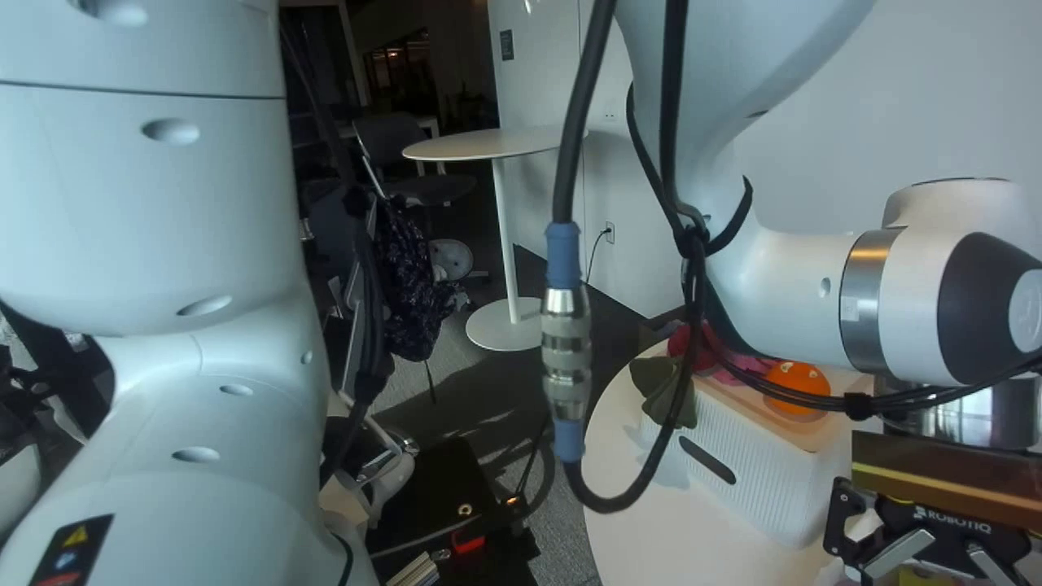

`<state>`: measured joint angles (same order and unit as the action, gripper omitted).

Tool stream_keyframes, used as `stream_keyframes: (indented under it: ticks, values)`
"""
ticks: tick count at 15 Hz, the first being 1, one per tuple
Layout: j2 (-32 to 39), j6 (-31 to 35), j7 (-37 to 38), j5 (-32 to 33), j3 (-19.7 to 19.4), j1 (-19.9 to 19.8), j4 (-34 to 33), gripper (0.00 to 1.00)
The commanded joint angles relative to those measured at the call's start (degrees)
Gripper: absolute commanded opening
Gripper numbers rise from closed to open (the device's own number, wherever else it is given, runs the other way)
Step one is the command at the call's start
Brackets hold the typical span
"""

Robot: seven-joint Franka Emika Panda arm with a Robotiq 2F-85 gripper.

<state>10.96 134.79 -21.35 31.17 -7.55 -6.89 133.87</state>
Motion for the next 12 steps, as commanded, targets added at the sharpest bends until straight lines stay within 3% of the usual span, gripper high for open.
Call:
stream_keyframes:
  ticks: [1, 6, 12]
  values:
    - [7.4, -0.1, 2.0, -2.1, 0.8, 0.2, -2.9, 1.00]
    - [13.7, 7.7, -1.2, -10.5, 4.8, -0.5, -6.6, 1.00]
    - [22.0, 10.2, -7.2, -9.8, 6.1, -0.7, -17.5, 1.00]
